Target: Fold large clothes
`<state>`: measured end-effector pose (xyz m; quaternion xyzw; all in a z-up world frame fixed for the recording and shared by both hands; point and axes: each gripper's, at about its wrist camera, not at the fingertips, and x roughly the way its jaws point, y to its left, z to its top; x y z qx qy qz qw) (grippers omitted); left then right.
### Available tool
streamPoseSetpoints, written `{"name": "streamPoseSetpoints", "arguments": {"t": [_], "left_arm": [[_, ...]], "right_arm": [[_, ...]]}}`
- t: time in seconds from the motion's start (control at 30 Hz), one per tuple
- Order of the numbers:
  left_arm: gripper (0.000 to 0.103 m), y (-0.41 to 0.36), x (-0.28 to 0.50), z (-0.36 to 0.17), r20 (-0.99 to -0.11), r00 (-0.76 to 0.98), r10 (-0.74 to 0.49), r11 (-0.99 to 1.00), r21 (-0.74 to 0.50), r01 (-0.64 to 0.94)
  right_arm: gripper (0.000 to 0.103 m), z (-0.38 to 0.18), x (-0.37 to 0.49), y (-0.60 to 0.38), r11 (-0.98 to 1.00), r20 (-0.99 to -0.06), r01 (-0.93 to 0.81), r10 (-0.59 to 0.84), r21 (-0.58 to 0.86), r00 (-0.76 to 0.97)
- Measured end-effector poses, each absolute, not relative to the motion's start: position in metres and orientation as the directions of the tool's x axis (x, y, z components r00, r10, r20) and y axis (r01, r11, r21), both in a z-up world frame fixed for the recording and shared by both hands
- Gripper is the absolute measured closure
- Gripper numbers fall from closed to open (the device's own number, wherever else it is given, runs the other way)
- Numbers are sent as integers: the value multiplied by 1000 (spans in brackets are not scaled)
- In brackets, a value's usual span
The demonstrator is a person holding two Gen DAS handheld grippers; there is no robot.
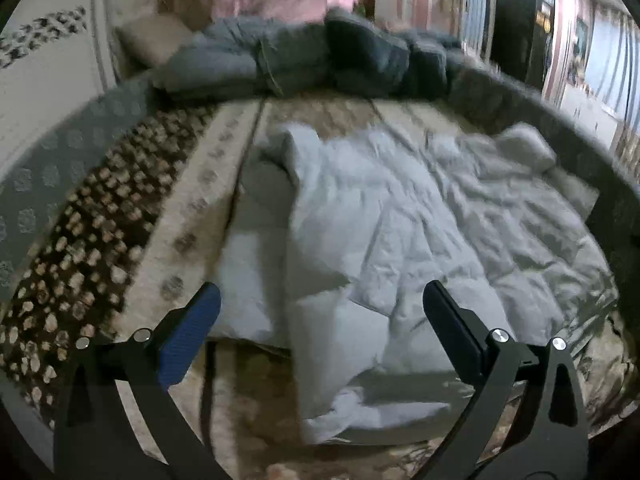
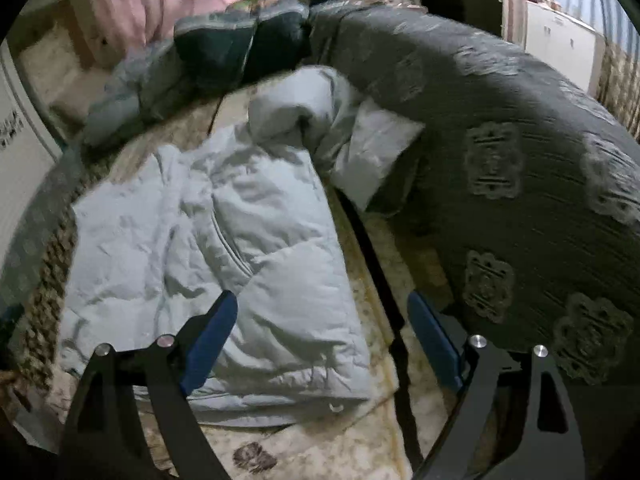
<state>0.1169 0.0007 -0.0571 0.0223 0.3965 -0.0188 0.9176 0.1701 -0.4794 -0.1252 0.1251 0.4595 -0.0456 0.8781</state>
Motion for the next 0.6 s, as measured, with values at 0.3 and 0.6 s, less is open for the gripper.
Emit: {"name": "streamPoseSetpoints", "arguments": {"t": [0.3,0.6], "left_arm": [[3,-29,139,-180,-916,400,23,990,77,119],[78,-12,130,-155,-912,410,-3,991,54,127]], "right_arm": [[17,-224,212,-467,973,-930,148,113,175,351],[81,-206,205,-464,949,-907,110,242,295,345]]}}
